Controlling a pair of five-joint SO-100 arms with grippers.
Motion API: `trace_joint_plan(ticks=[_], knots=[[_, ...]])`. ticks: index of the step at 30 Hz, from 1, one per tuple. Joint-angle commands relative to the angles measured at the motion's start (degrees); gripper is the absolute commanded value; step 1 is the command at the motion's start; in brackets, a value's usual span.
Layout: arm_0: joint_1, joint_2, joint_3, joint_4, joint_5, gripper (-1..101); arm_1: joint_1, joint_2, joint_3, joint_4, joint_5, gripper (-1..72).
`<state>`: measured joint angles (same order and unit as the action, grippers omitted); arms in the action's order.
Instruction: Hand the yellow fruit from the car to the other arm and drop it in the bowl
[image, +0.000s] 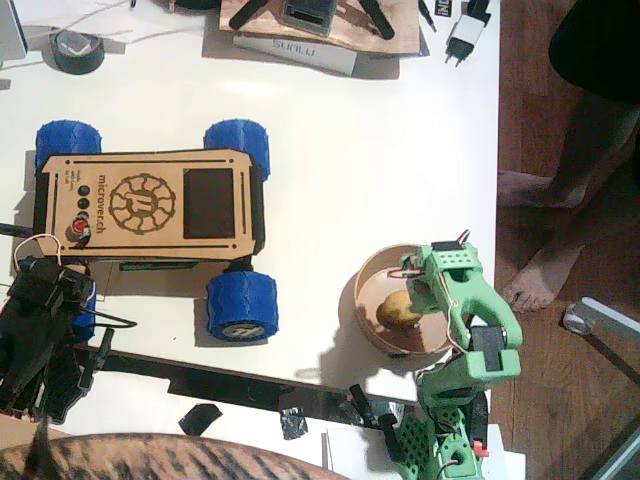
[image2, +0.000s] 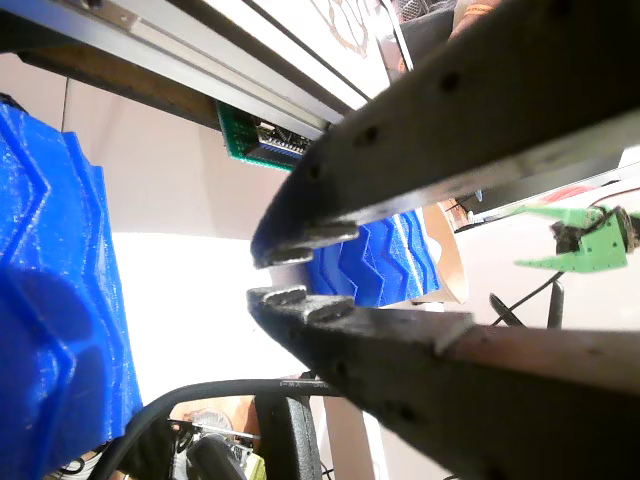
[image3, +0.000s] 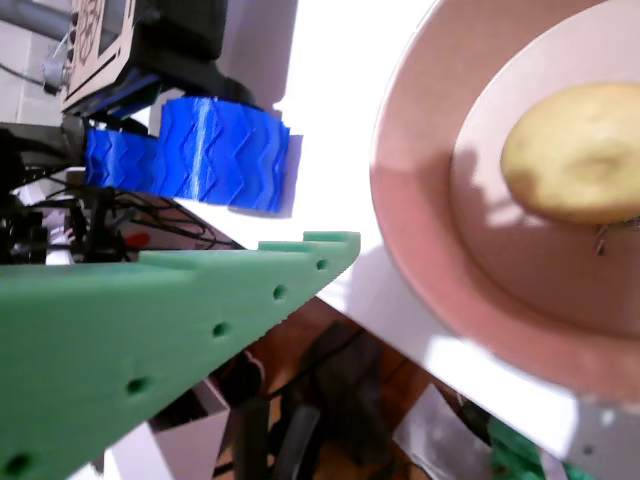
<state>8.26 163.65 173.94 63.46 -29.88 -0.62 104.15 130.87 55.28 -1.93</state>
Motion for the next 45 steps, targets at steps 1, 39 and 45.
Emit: trace_joint_plan(ticks=[1,39,45], knots=[[-0.4,0.2,0.1,0.9,0.1,0,-2.6,10.7,3.7,0.7,-0.1,17.6],[-0.3,3.1,1.0,1.8,-0.4,0,-6.6,82.0,33.8,13.3,0.0,0.1],[-0.3,3.3,1.1,1.8,0.0,0,-6.2,82.0,33.6,13.3,-0.2,0.0]])
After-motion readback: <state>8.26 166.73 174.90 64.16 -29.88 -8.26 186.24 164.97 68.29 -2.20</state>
